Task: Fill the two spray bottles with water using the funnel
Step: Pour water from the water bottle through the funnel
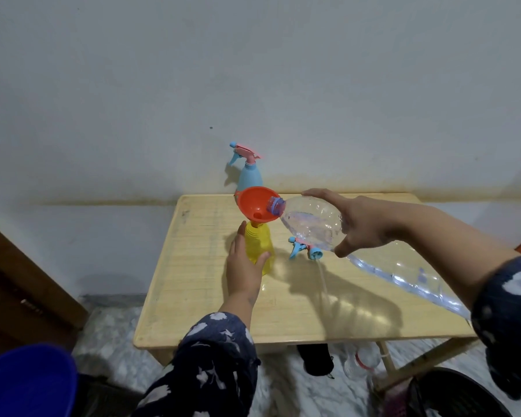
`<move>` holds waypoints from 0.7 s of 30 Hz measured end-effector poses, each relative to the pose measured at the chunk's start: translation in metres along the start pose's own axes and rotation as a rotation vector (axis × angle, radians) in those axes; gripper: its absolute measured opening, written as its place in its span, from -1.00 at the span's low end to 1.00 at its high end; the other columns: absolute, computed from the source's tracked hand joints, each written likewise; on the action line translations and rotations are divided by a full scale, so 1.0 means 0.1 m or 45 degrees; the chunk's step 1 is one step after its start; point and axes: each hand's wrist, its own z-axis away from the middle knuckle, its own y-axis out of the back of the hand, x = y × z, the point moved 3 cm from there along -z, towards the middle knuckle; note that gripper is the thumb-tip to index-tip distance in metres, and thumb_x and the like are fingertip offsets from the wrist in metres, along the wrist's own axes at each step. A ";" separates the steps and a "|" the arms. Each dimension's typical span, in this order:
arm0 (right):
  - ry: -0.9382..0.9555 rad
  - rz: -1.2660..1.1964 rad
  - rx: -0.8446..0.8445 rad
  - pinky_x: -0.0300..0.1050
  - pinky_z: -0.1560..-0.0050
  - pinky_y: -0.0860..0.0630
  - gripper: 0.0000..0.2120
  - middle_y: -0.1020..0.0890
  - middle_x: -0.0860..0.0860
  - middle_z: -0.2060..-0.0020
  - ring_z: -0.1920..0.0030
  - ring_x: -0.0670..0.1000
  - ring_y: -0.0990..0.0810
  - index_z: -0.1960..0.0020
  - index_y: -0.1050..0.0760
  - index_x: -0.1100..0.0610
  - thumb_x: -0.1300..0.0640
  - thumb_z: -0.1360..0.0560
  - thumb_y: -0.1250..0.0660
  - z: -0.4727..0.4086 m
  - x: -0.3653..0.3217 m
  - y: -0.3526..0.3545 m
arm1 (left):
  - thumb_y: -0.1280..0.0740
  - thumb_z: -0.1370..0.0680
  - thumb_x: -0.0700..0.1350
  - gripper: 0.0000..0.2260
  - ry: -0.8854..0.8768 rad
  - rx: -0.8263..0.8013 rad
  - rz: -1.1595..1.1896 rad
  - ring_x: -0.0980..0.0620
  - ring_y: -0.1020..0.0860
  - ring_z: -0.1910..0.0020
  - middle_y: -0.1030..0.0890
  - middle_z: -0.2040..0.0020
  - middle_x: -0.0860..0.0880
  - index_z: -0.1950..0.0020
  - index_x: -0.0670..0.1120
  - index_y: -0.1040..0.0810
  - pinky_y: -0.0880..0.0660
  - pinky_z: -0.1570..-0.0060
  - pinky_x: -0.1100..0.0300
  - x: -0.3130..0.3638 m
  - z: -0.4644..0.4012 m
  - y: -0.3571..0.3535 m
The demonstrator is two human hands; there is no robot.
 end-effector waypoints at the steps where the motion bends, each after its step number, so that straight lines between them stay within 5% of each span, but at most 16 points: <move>1: -0.001 0.012 -0.004 -0.14 0.20 -0.44 0.01 -0.45 -0.13 0.30 0.24 -0.12 -0.47 -0.46 0.12 -0.34 0.08 -0.31 -0.50 0.00 -0.01 0.01 | -0.46 -0.49 -0.09 -0.28 -0.008 0.002 -0.013 0.04 -0.41 -0.33 -0.39 -0.42 0.07 -0.55 0.14 -0.16 -0.37 -0.25 0.18 0.00 0.00 0.00; 12: -0.037 0.094 0.000 -0.20 0.36 -0.31 -0.02 -0.41 -0.09 0.39 0.32 -0.10 -0.42 -0.46 0.10 -0.34 0.08 -0.32 -0.48 0.07 -0.02 0.07 | -0.47 -0.49 -0.11 -0.25 -0.024 0.009 -0.024 0.04 -0.37 -0.37 -0.36 -0.45 0.04 -0.56 0.13 -0.13 -0.30 -0.26 0.23 0.00 -0.01 -0.01; 21: -0.024 0.099 0.015 -0.19 0.37 -0.30 -0.01 -0.37 -0.11 0.39 0.34 -0.09 -0.40 -0.46 0.09 -0.33 0.09 -0.32 -0.50 0.09 -0.07 0.10 | -0.46 -0.48 -0.13 -0.28 -0.028 0.001 -0.065 -0.03 -0.39 -0.37 -0.36 -0.44 0.01 -0.55 0.07 -0.17 -0.36 -0.34 0.05 -0.01 -0.02 -0.01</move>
